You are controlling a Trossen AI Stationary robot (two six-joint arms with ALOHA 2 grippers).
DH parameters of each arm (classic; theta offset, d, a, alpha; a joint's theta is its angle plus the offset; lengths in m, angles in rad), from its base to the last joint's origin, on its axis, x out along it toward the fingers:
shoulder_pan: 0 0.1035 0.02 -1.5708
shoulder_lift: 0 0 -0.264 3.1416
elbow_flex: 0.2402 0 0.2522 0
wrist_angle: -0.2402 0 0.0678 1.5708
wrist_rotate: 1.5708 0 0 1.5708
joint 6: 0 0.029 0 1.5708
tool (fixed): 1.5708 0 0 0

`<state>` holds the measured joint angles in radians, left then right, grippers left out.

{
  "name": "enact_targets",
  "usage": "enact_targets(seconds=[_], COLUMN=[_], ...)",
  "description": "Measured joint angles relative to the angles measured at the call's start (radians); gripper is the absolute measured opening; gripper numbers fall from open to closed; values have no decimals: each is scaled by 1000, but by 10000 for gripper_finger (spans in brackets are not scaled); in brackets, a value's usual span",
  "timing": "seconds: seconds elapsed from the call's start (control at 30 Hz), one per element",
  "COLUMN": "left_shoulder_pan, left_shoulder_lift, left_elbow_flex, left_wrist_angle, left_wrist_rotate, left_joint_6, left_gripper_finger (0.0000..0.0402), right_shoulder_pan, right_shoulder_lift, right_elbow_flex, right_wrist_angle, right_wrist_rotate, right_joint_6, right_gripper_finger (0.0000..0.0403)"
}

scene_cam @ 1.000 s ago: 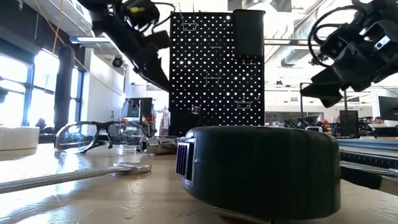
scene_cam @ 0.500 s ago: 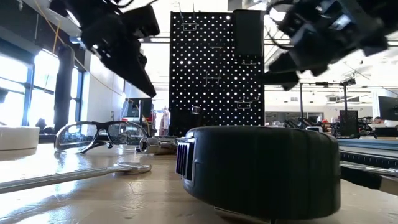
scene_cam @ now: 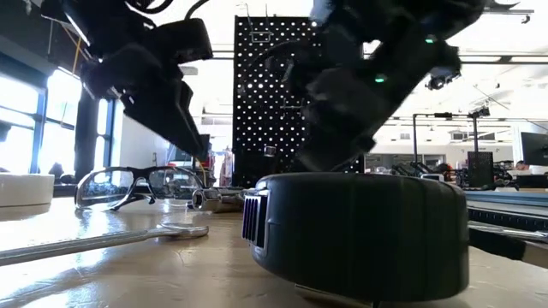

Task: Hang tools onto peg board
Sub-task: Put the right socket into the bottom bin on the peg board

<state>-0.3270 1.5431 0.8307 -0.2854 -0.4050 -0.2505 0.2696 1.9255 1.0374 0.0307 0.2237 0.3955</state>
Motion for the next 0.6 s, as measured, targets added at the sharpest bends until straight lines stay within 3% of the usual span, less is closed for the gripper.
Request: enact_targets(seconds=[0.37, 0.6], left_shoulder_pan=[-31, -41], left_shoulder_lift=[13, 13], left_elbow_flex=[0, 0], left_wrist_angle=[17, 17], left_wrist_rotate=[-31, -19], left_joint_6=[-9, -2], left_gripper_finger=[140, 140], right_shoulder_pan=[-8, -16], right_shoulder_lift=[83, 81], right_elbow_flex=[209, 264], right_wrist_angle=[-290, -249], right_wrist_rotate=[51, 56], right_joint_6=[158, 235], right_gripper_finger=[185, 185])
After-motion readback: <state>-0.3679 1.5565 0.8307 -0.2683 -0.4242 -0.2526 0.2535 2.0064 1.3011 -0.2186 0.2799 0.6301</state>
